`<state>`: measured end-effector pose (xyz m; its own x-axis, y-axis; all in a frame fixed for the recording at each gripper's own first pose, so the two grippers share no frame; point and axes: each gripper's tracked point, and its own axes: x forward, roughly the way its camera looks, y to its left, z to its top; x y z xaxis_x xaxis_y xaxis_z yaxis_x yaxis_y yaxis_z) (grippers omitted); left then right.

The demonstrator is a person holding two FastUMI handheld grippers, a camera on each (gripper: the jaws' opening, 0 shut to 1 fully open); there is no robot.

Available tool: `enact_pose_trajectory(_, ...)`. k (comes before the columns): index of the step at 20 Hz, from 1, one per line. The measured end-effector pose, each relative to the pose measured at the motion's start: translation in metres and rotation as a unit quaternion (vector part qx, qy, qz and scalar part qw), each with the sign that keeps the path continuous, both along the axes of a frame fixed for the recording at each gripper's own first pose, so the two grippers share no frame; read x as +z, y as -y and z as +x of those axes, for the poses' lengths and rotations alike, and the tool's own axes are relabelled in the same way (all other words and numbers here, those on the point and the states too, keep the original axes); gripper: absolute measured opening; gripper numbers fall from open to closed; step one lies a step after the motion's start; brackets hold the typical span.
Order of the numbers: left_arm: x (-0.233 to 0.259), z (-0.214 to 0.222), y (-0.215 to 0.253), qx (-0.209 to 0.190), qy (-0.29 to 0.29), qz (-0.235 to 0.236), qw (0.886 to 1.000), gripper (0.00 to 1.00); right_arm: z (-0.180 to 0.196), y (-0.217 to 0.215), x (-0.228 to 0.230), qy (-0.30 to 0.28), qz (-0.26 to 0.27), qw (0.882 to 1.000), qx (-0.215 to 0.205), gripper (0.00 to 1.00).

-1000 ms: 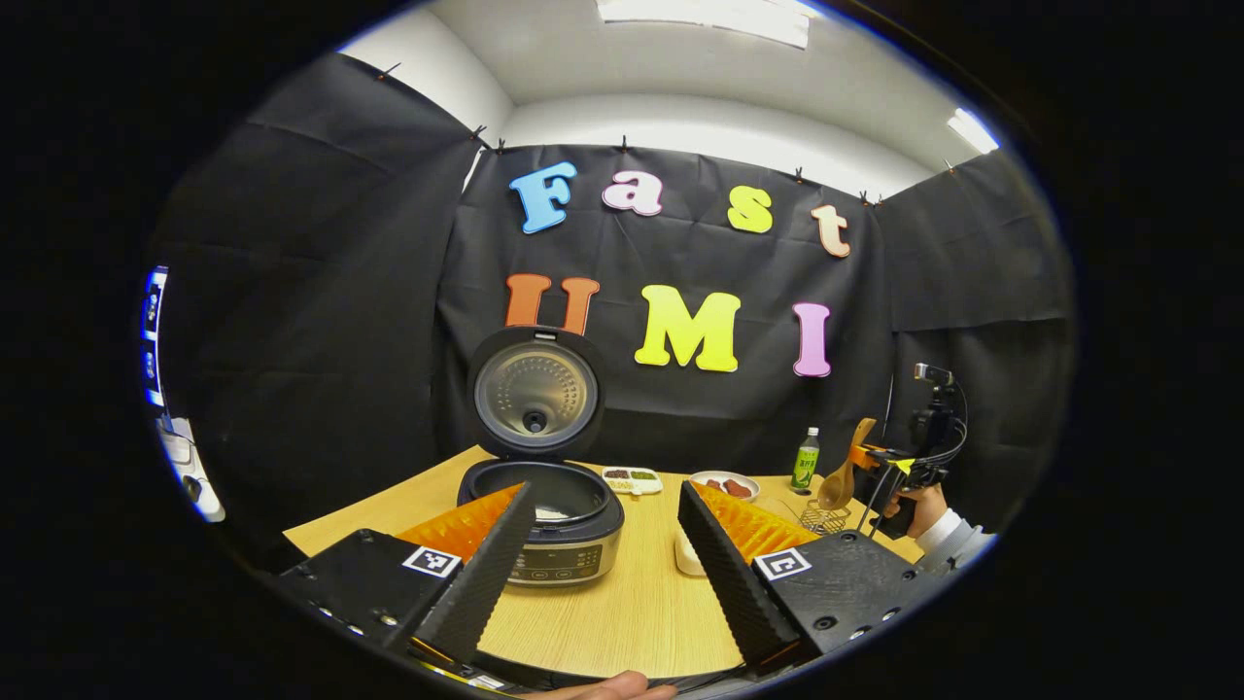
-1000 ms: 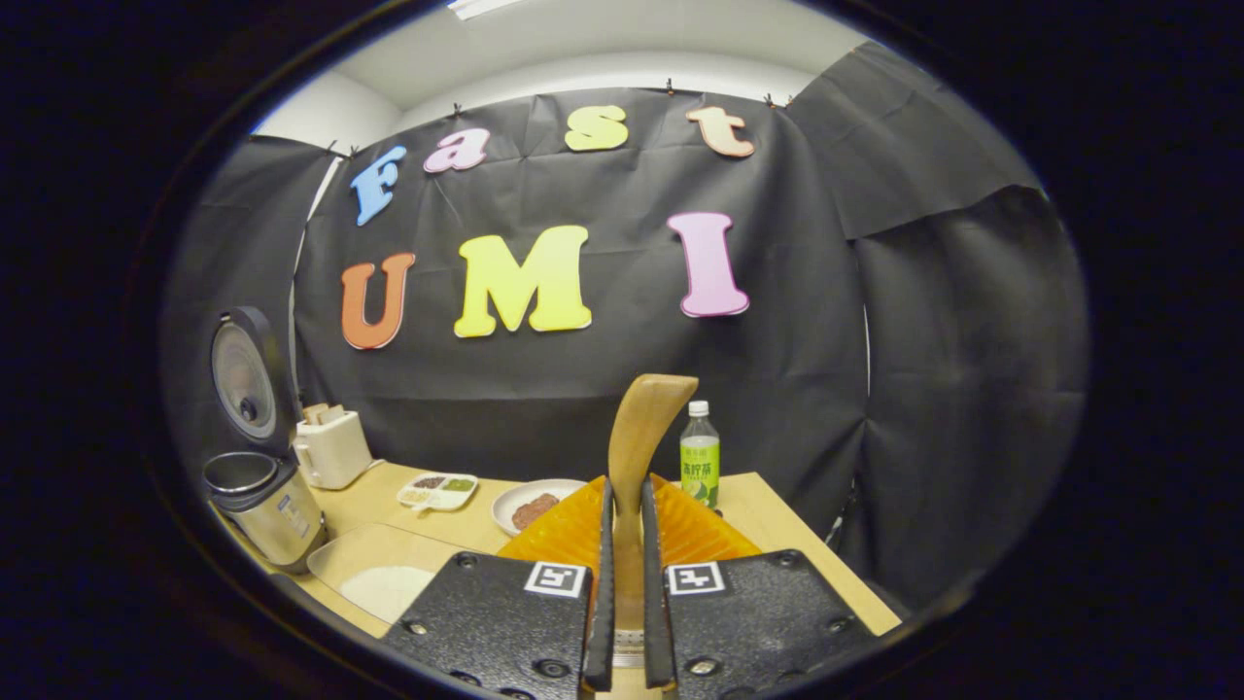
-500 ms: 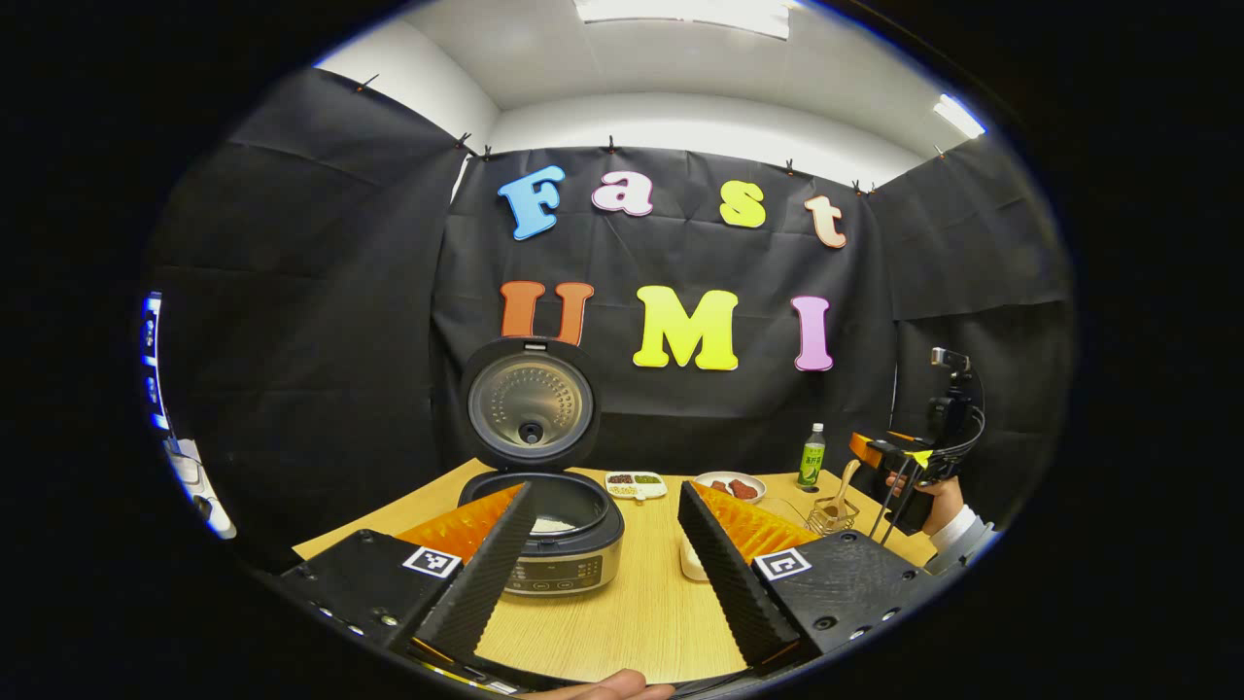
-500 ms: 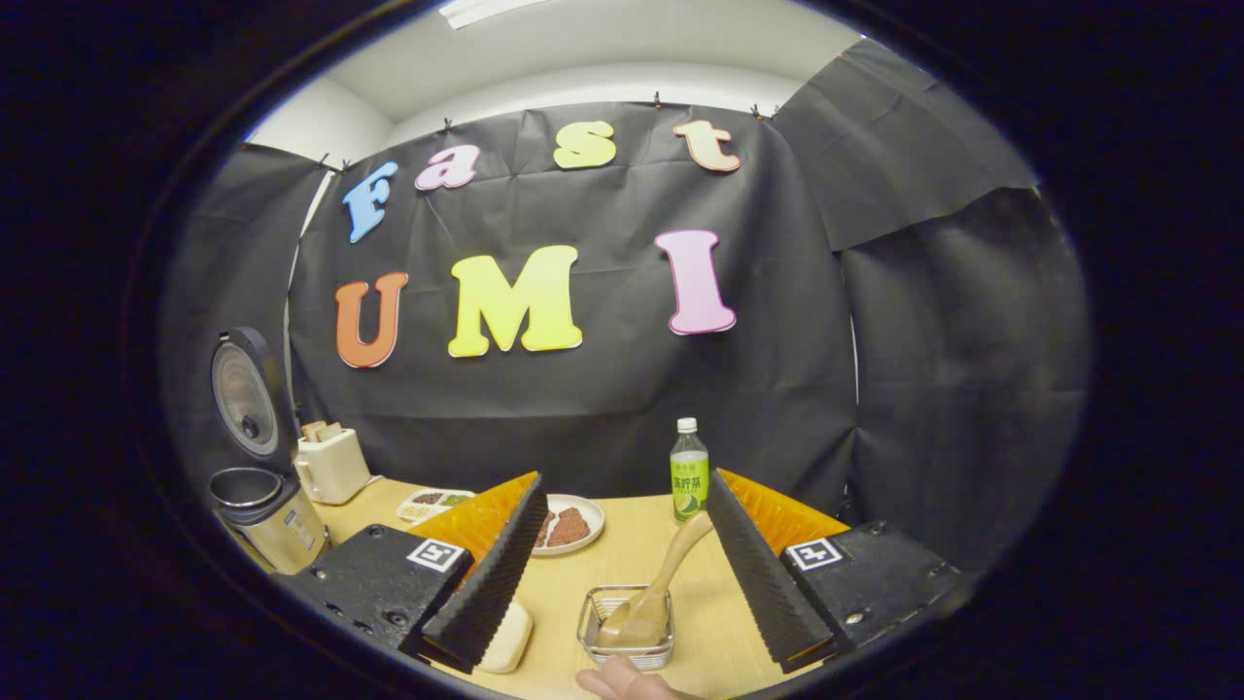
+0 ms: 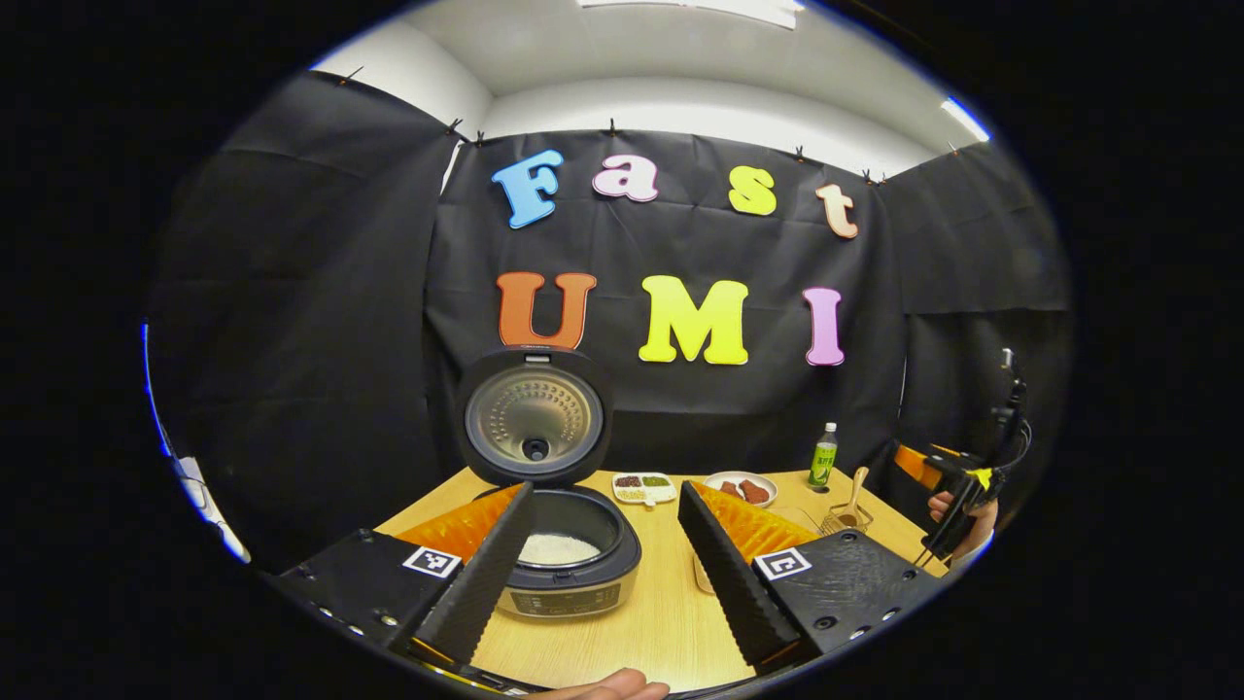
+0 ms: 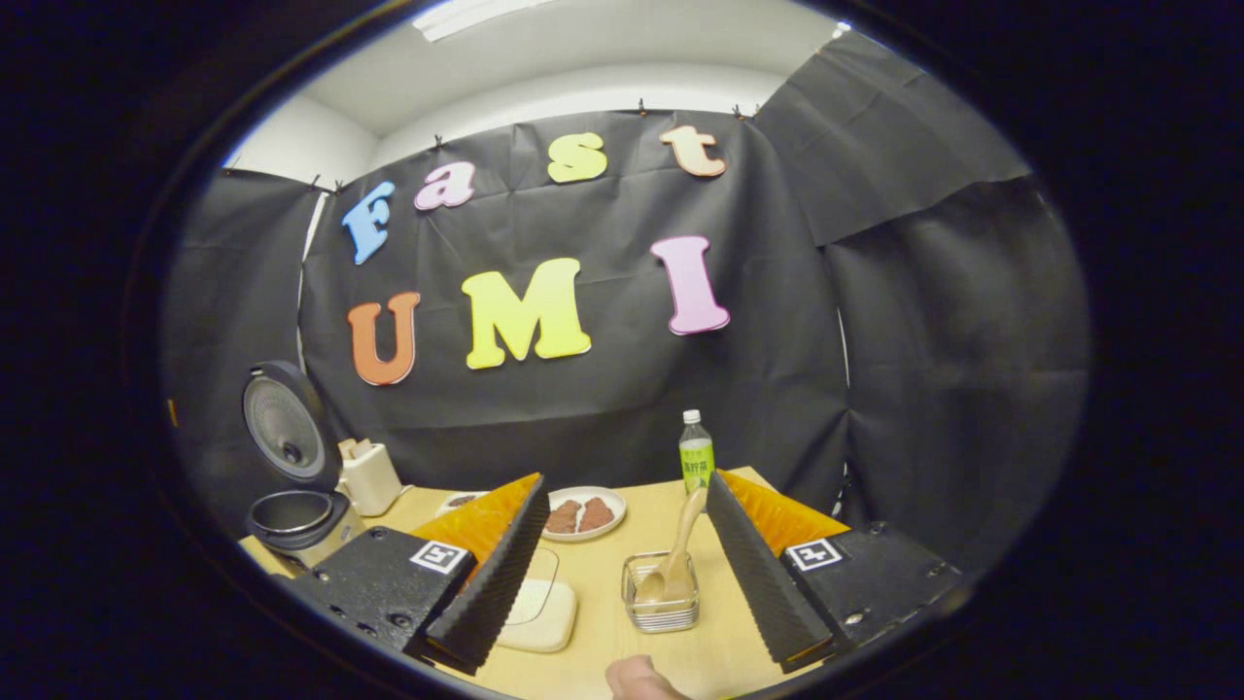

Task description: Close the left gripper, press the button to open the rice cooker; take a wooden spoon from the chopstick holder with the right hand, scoop a spoonful of rice and pour it into the rice cooker, then put the wooden spoon back into the chopstick holder.

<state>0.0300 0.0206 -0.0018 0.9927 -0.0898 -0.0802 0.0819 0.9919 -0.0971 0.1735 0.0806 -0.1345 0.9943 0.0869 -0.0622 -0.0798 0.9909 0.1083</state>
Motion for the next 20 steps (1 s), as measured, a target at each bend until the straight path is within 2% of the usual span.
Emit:
enact_pose_trajectory(2, 0.012, 0.019, -0.007, -0.002, -0.006, -0.011, 1.0, 0.95, -0.021, -0.009, 0.006, 0.008, -0.015, 1.0, 0.009, 1.0)
enact_pose_trajectory(4, 0.026, 0.036, -0.021, 0.012, 0.002, -0.003, 1.0, 0.94, -0.04, -0.013, 0.015, 0.021, -0.03, 0.999, 0.017, 0.99)
enact_pose_trajectory(8, 0.046, 0.073, -0.041, 0.027, 0.013, -0.004, 1.0, 0.95, -0.065, -0.015, 0.025, 0.034, -0.032, 0.999, 0.017, 1.0)
enact_pose_trajectory(15, 0.087, 0.143, -0.072, 0.024, 0.046, 0.015, 0.999, 0.94, -0.065, -0.03, 0.016, 0.012, -0.032, 0.998, 0.044, 0.99)
enact_pose_trajectory(20, 0.088, 0.207, -0.09, 0.055, 0.036, 0.014, 0.998, 0.94, -0.059, -0.034, 0.019, 0.004, -0.035, 0.998, 0.057, 0.99)
